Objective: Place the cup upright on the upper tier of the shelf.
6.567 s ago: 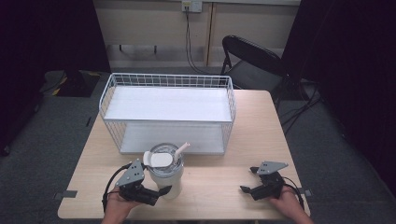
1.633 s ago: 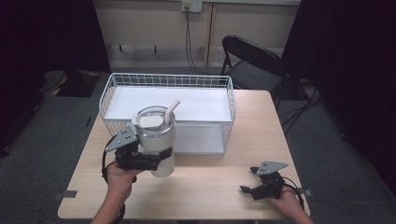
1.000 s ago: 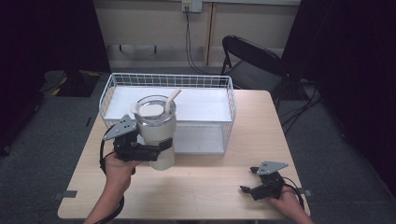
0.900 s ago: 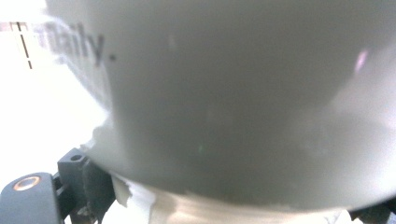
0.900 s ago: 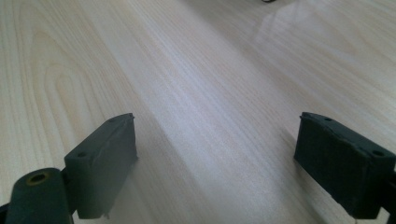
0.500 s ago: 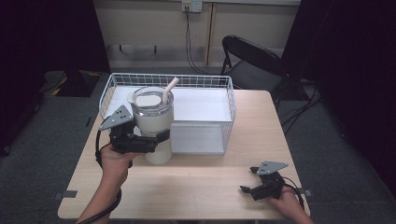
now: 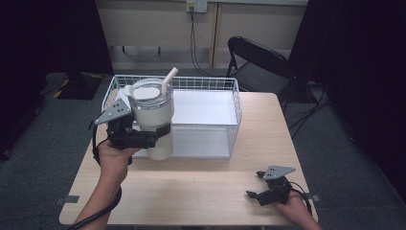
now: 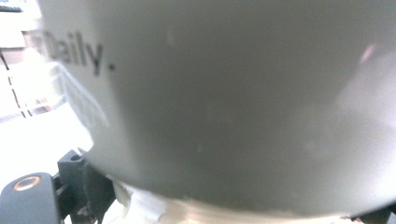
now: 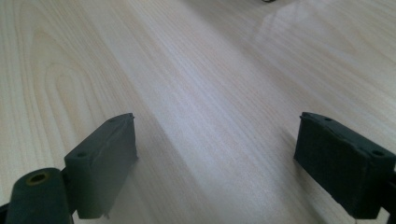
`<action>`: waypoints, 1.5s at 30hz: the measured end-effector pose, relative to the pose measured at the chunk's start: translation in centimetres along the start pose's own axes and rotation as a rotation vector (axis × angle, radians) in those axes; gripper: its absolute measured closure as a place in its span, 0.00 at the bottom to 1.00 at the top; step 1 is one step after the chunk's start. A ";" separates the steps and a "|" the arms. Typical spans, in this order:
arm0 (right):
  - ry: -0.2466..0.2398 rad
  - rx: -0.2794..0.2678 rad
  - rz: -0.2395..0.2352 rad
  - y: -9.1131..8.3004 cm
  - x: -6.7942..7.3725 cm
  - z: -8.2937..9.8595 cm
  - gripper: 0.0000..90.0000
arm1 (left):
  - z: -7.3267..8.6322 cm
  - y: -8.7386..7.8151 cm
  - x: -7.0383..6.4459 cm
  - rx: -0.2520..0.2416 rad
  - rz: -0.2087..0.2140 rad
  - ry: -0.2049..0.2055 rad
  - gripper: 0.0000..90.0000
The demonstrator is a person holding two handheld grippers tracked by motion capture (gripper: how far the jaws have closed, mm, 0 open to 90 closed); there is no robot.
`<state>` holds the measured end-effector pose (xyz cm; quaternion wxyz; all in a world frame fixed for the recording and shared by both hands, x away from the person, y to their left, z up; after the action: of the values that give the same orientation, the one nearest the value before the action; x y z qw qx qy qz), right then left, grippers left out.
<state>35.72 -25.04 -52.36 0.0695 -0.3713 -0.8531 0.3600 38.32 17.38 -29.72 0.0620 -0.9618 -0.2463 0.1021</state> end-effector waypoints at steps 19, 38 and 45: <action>0.000 0.000 0.000 0.0 0.0 0.0 0.14 | -2.6 -0.7 1.0 -0.015 -0.047 0.006 0.10; 0.001 -0.002 0.001 0.0 0.0 0.0 0.14 | -5.2 -0.8 1.9 -0.025 -0.083 0.012 0.10; 0.001 -0.002 0.001 0.0 0.0 0.0 0.14 | -5.9 -0.4 2.4 -0.029 -0.091 0.011 0.10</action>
<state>35.73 -25.03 -52.36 0.0694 -0.3718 -0.8532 0.3592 41.53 18.52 -24.27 0.0541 -0.9509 -0.2910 0.0905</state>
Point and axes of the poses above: each handheld gripper's, and its own axes: y roughly forward along the jaws, z roughly out of its underside, x roughly to its left, the point moved 3 cm from there along y, roughly forward along the jaws, and after that the axes turned 13 degrees about z, right-handed, at the moved point
